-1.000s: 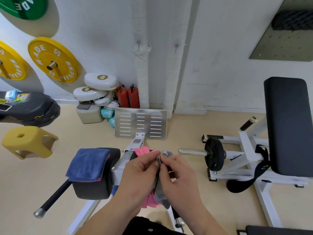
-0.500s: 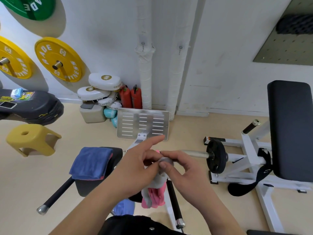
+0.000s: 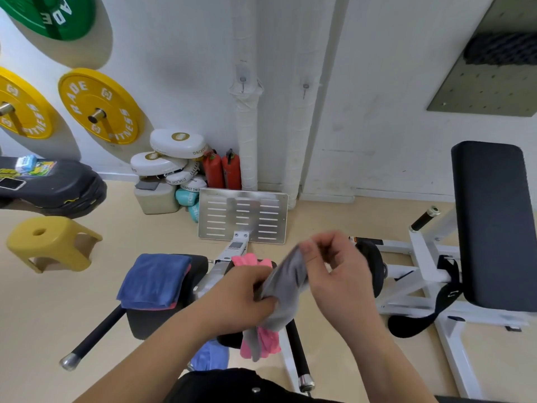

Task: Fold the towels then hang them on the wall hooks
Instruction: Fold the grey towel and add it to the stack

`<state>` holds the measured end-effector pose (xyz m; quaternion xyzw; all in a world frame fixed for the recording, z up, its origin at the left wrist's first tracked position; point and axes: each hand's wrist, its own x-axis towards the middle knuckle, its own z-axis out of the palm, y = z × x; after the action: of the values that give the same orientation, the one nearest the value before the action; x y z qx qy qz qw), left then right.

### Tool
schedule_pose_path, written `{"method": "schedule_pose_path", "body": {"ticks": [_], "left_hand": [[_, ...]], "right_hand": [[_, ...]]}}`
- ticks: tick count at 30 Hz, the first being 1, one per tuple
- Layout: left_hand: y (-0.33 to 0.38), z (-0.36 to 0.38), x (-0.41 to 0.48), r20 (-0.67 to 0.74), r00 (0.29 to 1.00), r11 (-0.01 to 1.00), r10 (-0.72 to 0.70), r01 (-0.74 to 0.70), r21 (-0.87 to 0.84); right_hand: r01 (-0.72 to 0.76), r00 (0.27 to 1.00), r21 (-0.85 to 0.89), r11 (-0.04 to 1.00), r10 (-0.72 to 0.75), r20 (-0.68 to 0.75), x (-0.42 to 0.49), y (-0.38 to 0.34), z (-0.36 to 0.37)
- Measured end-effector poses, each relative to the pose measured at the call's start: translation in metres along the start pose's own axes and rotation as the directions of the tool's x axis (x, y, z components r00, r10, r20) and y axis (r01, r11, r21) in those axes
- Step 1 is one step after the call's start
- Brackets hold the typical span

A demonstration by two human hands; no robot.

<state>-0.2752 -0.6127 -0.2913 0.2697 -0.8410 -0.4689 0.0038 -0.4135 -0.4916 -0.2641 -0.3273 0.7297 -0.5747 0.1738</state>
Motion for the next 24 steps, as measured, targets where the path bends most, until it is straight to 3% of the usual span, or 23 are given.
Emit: {"method": "schedule_pose_path", "body": {"ticks": [6,12,17,22,24], "left_hand": [[-0.021,-0.005,-0.002,-0.016,0.994,0.993,-0.105,0.105,0.050],[-0.025,-0.017,0.006,-0.050,0.994,0.994,-0.096,0.098,0.038],[-0.017,-0.043,0.009,-0.207,0.978,0.978,0.017,0.027,0.207],[-0.028,-0.040,0.010,0.083,0.996,0.864,0.039,-0.076,0.497],[-0.030,-0.042,0.012,0.062,0.998,0.864,0.032,-0.058,0.501]], "right_hand": [[-0.040,0.963,-0.005,0.999,0.037,-0.266,0.025,0.018,-0.036],[-0.139,0.926,-0.002,0.990,0.129,-0.355,0.028,0.046,-0.057],[-0.077,0.914,-0.011,0.997,0.067,-0.400,0.030,0.046,-0.078],[-0.113,0.938,-0.103,0.988,0.072,-0.340,0.031,0.063,-0.077],[-0.134,0.940,-0.115,0.984,0.090,-0.329,0.029,0.070,-0.077]]}}
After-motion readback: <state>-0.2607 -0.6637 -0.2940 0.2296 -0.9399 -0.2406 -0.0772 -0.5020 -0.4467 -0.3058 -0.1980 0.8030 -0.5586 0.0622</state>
